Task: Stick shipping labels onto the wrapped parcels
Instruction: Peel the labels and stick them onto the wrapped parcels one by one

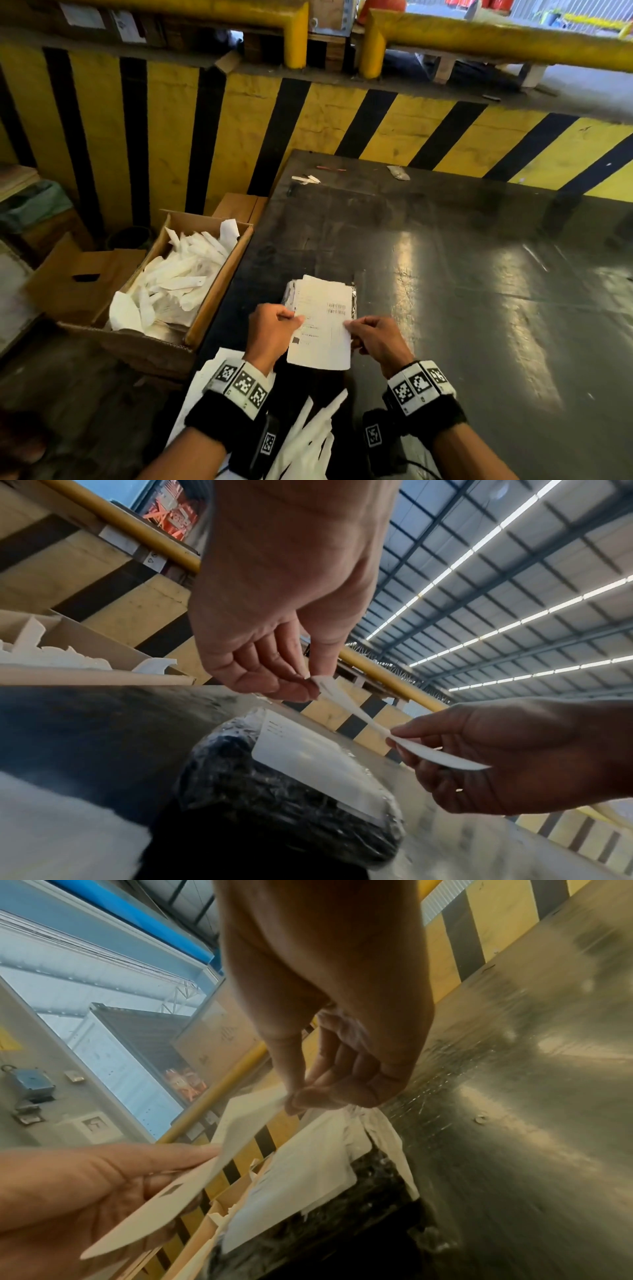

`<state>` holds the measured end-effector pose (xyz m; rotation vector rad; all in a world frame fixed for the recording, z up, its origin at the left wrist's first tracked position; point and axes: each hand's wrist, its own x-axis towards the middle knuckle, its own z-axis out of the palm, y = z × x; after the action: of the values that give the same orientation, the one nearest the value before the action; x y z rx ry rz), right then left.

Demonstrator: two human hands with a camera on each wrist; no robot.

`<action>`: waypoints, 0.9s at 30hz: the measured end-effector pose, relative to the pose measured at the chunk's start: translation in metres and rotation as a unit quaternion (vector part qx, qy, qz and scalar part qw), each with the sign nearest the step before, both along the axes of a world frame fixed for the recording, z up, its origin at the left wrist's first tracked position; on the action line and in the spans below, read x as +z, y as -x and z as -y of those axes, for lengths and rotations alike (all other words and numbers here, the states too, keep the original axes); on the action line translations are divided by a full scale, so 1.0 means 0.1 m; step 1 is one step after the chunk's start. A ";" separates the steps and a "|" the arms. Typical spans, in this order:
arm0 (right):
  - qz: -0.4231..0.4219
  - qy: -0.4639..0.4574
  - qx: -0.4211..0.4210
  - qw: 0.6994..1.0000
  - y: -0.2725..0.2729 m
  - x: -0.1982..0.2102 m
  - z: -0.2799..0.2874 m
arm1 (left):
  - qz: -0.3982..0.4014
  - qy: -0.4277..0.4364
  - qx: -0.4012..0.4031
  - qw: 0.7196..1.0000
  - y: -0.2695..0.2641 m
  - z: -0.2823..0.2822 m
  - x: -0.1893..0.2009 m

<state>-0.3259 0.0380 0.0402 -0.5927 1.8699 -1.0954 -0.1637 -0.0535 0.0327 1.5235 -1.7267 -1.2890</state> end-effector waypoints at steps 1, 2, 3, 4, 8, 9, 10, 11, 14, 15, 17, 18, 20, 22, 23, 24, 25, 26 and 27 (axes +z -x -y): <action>-0.001 0.001 -0.005 1.000 0.05 -0.03 0.09 | 0.011 0.001 0.007 1.000 0.07 0.08 -0.02; -0.008 0.002 -0.007 1.000 0.09 -0.04 0.16 | 0.020 0.003 0.014 1.000 0.13 0.15 -0.03; -0.015 0.000 -0.007 1.000 0.14 -0.07 0.23 | 0.030 0.003 0.020 0.999 0.18 0.21 -0.04; -0.023 -0.003 -0.007 1.000 0.17 -0.10 0.29 | 0.038 0.001 0.023 0.999 0.22 0.26 -0.05; -0.039 -0.024 0.003 0.999 0.28 -0.23 0.49 | 0.072 -0.013 0.024 0.997 0.32 0.39 -0.11; -0.042 -0.029 0.008 0.999 0.29 -0.26 0.51 | 0.078 -0.016 0.024 0.997 0.33 0.40 -0.12; -0.044 -0.032 0.012 0.998 0.30 -0.29 0.53 | 0.083 -0.016 0.023 0.996 0.33 0.41 -0.12; -0.043 -0.035 0.015 0.998 0.31 -0.32 0.55 | 0.088 -0.017 0.021 0.996 0.34 0.43 -0.14; -0.046 -0.029 0.015 0.998 0.31 -0.36 0.57 | 0.099 -0.018 0.014 0.995 0.33 0.44 -0.15; -0.050 -0.029 0.016 0.998 0.30 -0.36 0.57 | 0.100 -0.017 0.012 0.995 0.32 0.44 -0.14; -0.060 -0.029 0.019 0.998 0.30 -0.36 0.57 | 0.101 -0.012 0.011 0.995 0.32 0.44 -0.15; -0.064 -0.028 0.020 0.997 0.29 -0.35 0.56 | 0.101 -0.010 0.011 0.995 0.32 0.44 -0.16; -0.076 -0.033 0.024 0.996 0.28 -0.34 0.57 | 0.104 -0.007 0.010 0.994 0.31 0.44 -0.17; -0.090 -0.043 0.026 0.995 0.27 -0.33 0.59 | 0.110 -0.007 0.007 0.994 0.32 0.44 -0.18; -0.095 -0.050 0.025 0.994 0.28 -0.32 0.60 | 0.116 -0.008 0.007 0.993 0.32 0.44 -0.18; -0.099 -0.060 0.026 0.993 0.28 -0.32 0.61 | 0.123 -0.009 0.007 0.992 0.32 0.45 -0.19; -0.105 -0.070 0.030 0.992 0.29 -0.31 0.62 | 0.132 -0.007 0.007 0.991 0.33 0.44 -0.18; -0.111 -0.080 0.035 0.990 0.29 -0.32 0.63 | 0.141 -0.006 0.006 0.990 0.33 0.44 -0.18; -0.122 -0.087 0.041 0.988 0.30 -0.31 0.65 | 0.151 -0.004 0.003 0.989 0.34 0.44 -0.17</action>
<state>-0.3555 -0.0266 0.0091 -0.7205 2.1057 -0.8242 -0.1978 -0.0977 0.0161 1.8013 -1.8981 -1.1071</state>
